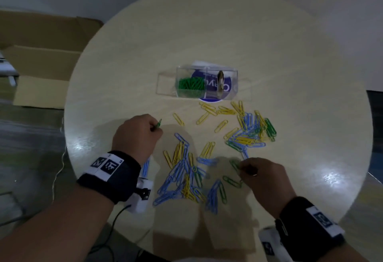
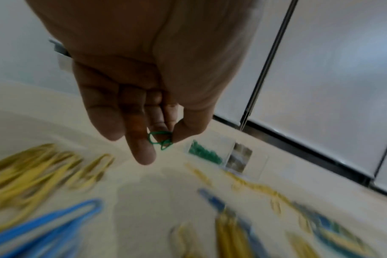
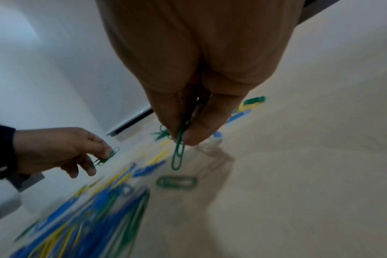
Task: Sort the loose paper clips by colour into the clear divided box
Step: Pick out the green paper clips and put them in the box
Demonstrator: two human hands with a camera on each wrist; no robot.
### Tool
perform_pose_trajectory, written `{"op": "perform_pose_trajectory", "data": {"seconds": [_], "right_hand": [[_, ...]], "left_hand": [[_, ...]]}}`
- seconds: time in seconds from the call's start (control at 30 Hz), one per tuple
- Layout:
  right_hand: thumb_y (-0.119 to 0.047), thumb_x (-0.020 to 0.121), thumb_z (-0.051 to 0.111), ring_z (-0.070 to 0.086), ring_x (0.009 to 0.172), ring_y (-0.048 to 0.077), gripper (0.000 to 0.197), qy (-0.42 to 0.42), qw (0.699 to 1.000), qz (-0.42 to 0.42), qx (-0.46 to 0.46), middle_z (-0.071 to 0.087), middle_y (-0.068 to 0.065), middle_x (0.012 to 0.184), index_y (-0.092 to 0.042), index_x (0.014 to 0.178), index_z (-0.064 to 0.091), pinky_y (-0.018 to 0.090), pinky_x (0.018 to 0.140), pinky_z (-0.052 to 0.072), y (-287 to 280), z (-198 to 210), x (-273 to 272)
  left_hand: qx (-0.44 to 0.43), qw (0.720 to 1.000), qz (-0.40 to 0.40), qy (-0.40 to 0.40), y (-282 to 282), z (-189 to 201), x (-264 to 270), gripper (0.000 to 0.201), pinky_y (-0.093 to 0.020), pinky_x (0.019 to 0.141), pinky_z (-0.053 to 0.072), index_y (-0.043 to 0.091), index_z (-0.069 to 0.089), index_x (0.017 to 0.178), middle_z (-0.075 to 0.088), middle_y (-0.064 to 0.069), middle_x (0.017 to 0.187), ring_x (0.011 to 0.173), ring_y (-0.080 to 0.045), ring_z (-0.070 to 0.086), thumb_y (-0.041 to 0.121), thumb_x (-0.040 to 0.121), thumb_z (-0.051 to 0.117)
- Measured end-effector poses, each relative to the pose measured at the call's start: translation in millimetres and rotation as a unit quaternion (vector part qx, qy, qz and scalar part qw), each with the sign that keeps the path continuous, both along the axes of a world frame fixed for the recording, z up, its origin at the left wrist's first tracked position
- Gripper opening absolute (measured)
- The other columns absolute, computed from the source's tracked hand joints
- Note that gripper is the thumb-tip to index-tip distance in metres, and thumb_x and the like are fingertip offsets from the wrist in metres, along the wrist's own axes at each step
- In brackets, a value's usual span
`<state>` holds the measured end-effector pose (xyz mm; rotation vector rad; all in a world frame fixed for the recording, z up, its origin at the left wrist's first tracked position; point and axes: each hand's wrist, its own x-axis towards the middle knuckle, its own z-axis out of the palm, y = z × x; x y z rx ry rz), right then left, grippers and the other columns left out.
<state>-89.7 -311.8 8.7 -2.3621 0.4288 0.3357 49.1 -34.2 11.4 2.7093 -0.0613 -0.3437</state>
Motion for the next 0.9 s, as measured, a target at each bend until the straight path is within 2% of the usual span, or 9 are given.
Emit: {"op": "perform_pose_trajectory", "data": {"seconds": [0.1, 0.17, 0.27, 0.33, 0.43, 0.57, 0.73, 0.83, 0.9], "right_hand": [[-0.014, 0.072, 0.077, 0.063, 0.063, 0.001, 0.015, -0.013, 0.999, -0.017, 0.041, 0.068, -0.011, 0.065, -0.028, 0.076, 0.072, 0.006, 0.059, 0.04, 1, 16, 33], [-0.014, 0.073, 0.076, 0.061, 0.058, -0.004, 0.014, -0.024, 0.996, -0.031, 0.083, 0.068, -0.011, 0.065, -0.027, 0.077, 0.071, 0.006, 0.059, 0.042, 4, 28, 65], [-0.017, 0.072, 0.077, 0.067, 0.061, 0.005, 0.009, -0.052, 0.987, -0.058, 0.138, 0.072, -0.004, 0.066, -0.023, 0.079, 0.073, 0.021, 0.066, 0.051, 11, 43, 117], [-0.021, 0.072, 0.078, 0.067, 0.062, 0.007, 0.008, -0.075, 0.988, -0.048, 0.128, 0.071, -0.005, 0.064, -0.023, 0.078, 0.073, 0.02, 0.064, 0.051, 18, 48, 151], [-0.02, 0.075, 0.075, 0.064, 0.071, 0.011, 0.007, -0.081, 0.994, -0.001, 0.07, 0.07, -0.002, 0.075, -0.02, 0.082, 0.075, 0.022, 0.068, 0.047, 32, 52, 196], [-0.025, 0.085, 0.064, 0.066, 0.085, 0.026, 0.018, -0.028, 0.997, 0.06, -0.031, 0.073, 0.009, 0.093, -0.012, 0.087, 0.076, 0.037, 0.081, 0.055, 47, 42, 231], [-0.02, 0.088, 0.054, 0.062, 0.105, 0.03, 0.026, -0.092, 0.991, 0.057, -0.077, 0.07, 0.012, 0.111, -0.01, 0.105, 0.071, 0.035, 0.091, 0.049, 38, 55, 219], [-0.018, 0.079, 0.062, 0.069, 0.089, 0.021, 0.02, -0.117, 0.993, 0.007, 0.008, 0.075, 0.002, 0.091, -0.021, 0.095, 0.074, 0.037, 0.086, 0.053, 20, 58, 169], [-0.018, 0.081, 0.066, 0.067, 0.079, 0.01, 0.015, -0.111, 0.993, 0.027, -0.003, 0.073, -0.004, 0.083, -0.023, 0.093, 0.074, 0.025, 0.079, 0.051, 12, 49, 117]], "left_hand": [[-0.091, 0.995, 0.05, -0.003, -10, 13, 23, 0.015, -0.038, 0.077, 0.056, 0.024, 0.069, 0.091, 0.073, 0.001, 0.089, 0.077, -0.022, 0.07, 0.032, 0.079, 0.067], [-0.125, 0.99, 0.057, -0.006, -21, 20, 42, 0.013, -0.038, 0.077, 0.056, 0.024, 0.069, 0.089, 0.073, 0.002, 0.087, 0.074, -0.021, 0.07, 0.032, 0.079, 0.066], [-0.154, 0.986, 0.053, -0.024, -40, 29, 68, 0.011, -0.037, 0.077, 0.057, 0.023, 0.069, 0.088, 0.073, 0.002, 0.085, 0.073, -0.02, 0.069, 0.03, 0.082, 0.064], [-0.168, 0.984, 0.053, -0.037, -53, 30, 83, 0.014, -0.037, 0.077, 0.057, 0.018, 0.072, 0.09, 0.073, -0.001, 0.086, 0.075, -0.021, 0.069, 0.026, 0.083, 0.063], [-0.163, 0.984, 0.048, -0.047, -66, 26, 101, 0.017, -0.037, 0.081, 0.056, 0.014, 0.074, 0.092, 0.074, -0.006, 0.088, 0.081, -0.024, 0.07, 0.021, 0.083, 0.063], [-0.165, 0.985, 0.028, -0.039, -68, 16, 110, 0.026, -0.038, 0.088, 0.054, 0.009, 0.072, 0.108, 0.074, -0.011, 0.1, 0.092, -0.027, 0.069, 0.019, 0.089, 0.057], [-0.24, 0.968, 0.049, -0.058, -53, 17, 103, 0.028, -0.037, 0.086, 0.056, 0.018, 0.068, 0.117, 0.07, 0.0, 0.115, 0.089, -0.016, 0.071, 0.024, 0.095, 0.052], [-0.223, 0.972, 0.013, -0.073, -36, 25, 75, 0.024, -0.028, 0.086, 0.054, 0.025, 0.067, 0.115, 0.068, 0.006, 0.115, 0.086, -0.007, 0.067, 0.023, 0.095, 0.054], [-0.167, 0.979, -0.076, -0.087, -24, 21, 39, 0.022, -0.025, 0.085, 0.048, 0.025, 0.07, 0.11, 0.069, 0.003, 0.108, 0.087, -0.011, 0.063, 0.022, 0.093, 0.057]]}}
